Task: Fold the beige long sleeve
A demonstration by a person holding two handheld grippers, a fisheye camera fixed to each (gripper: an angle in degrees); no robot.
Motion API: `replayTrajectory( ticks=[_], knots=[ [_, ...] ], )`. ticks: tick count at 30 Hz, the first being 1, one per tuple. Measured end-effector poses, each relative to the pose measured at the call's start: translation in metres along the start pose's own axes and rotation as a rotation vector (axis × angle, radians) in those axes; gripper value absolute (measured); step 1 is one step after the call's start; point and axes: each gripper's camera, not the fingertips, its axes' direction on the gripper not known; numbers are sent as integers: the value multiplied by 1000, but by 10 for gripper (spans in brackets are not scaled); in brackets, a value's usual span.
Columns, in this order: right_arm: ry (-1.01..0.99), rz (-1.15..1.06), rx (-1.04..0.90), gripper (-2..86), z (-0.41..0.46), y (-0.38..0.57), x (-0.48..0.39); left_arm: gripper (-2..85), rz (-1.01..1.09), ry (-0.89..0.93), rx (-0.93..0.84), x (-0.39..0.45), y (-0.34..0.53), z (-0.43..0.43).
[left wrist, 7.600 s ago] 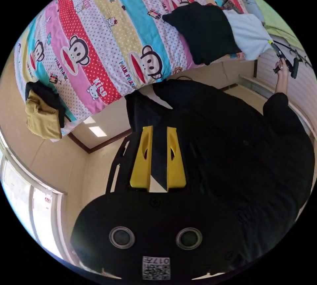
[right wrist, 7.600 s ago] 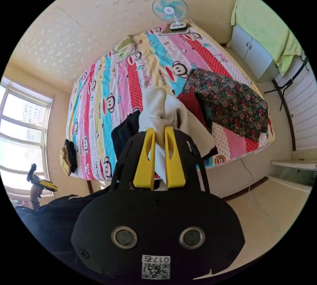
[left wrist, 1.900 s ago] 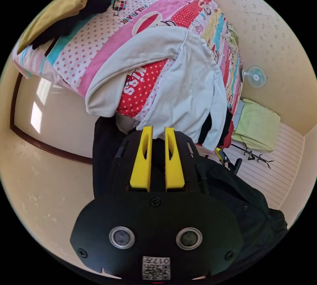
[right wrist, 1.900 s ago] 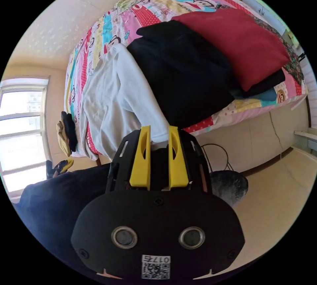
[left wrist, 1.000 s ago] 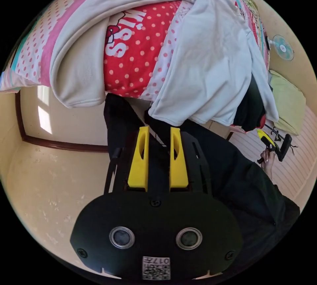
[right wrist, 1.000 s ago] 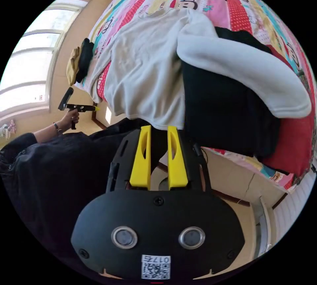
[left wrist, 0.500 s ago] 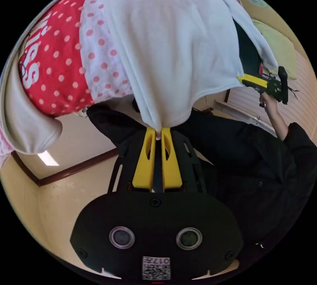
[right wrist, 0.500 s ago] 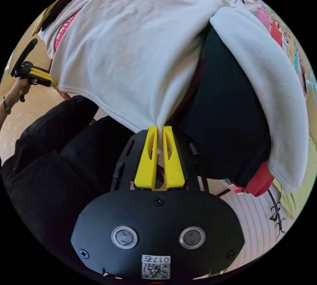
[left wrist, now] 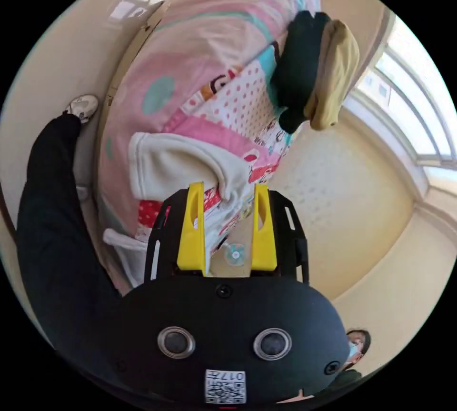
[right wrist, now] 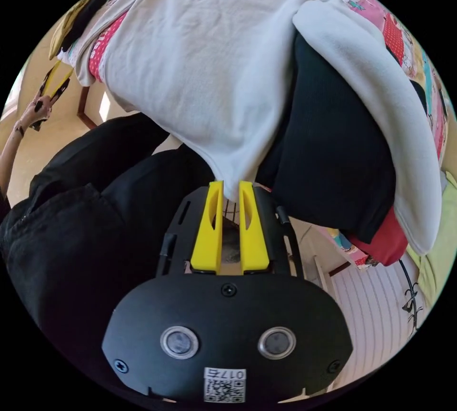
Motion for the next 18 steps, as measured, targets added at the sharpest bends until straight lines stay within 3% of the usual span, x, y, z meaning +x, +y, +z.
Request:
replayTrajectory(
  ticks=[6,10,13,18],
  knots=[
    [-97,49,26,33,-35,-6,0,127,-295,-16,65,-36,-17,9],
    [-73,-12,77,25,-61,-37,-10,42,-230,-95,4,-26,-2,7],
    [-37,-53,169,24,-73,-80,-21,37,58,-81,-27,26,40,-7],
    [-213,-139,476,27,-89,-173,-43,37,696,-406,-24,139,149,8]
  ],
)
